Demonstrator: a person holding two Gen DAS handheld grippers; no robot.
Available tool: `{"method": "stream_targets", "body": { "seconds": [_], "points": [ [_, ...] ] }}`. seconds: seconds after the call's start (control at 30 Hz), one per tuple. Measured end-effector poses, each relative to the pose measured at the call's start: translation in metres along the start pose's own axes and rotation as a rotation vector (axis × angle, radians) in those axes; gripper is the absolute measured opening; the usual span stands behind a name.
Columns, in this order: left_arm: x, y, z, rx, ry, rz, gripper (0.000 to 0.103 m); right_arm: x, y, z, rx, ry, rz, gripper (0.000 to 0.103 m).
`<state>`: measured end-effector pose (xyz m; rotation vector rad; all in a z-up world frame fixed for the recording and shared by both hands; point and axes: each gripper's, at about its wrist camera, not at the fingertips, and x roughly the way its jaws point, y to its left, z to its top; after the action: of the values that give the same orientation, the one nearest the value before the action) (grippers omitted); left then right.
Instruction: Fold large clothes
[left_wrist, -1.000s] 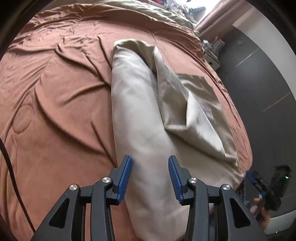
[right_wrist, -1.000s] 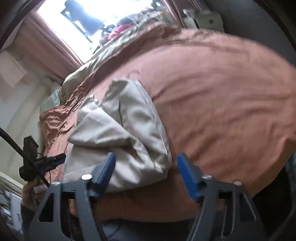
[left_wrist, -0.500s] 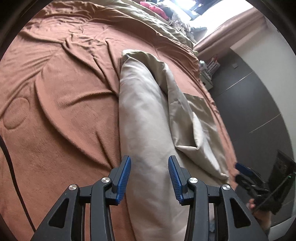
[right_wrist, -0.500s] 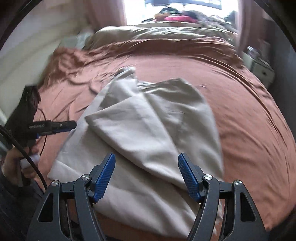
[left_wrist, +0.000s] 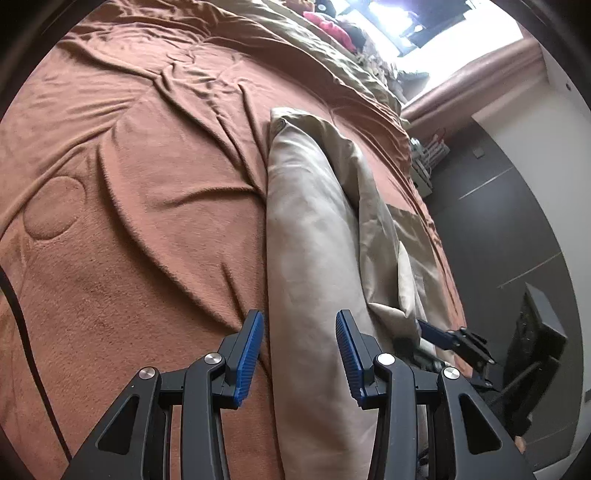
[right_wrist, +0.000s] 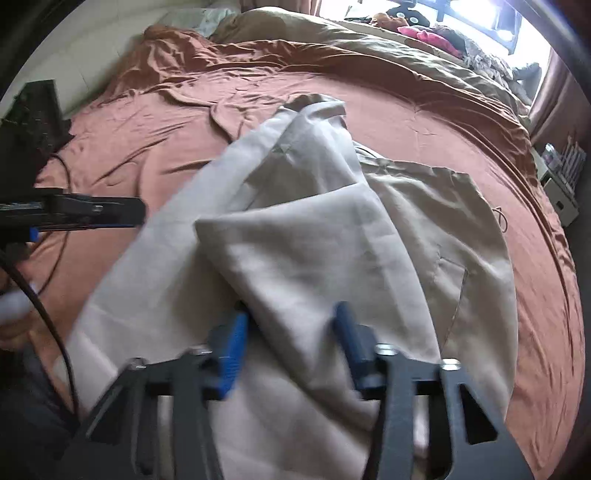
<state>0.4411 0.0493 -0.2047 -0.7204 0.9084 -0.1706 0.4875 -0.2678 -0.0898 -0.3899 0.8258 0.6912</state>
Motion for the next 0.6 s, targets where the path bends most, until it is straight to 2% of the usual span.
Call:
{"method": "stream_targets", "body": {
  "seconds": [0.03,0.1,0.23,0.47,0.53,0.6],
  "points": [
    [-0.001,0.001,0.0,-0.002,-0.003,0.002,0.043,-0.003,0.0,0.002,0.001,-0.012,-0.016,0.01],
    [-0.003,0.001,-0.002,-0.003,-0.005,0.0,0.043,-0.012,-0.001,0.005,-0.001,-0.042,-0.033,0.003],
    [-0.004,-0.003,-0.002,0.016,-0.012,0.017,0.043,-0.042,-0.025,0.011,0.064,-0.113,-0.048,0.002],
    [-0.003,-0.005,-0.003,0.019,-0.011,0.017,0.043,-0.062,-0.079,0.021,0.207,-0.154,-0.082,0.002],
    [-0.003,-0.004,-0.002,0.018,-0.011,0.021,0.043,-0.061,-0.092,0.021,0.245,-0.158,-0.119,0.002],
    [-0.003,-0.005,-0.002,0.022,-0.009,0.025,0.043,-0.053,-0.105,0.019,0.282,-0.147,-0.23,0.002]
  ]
}}
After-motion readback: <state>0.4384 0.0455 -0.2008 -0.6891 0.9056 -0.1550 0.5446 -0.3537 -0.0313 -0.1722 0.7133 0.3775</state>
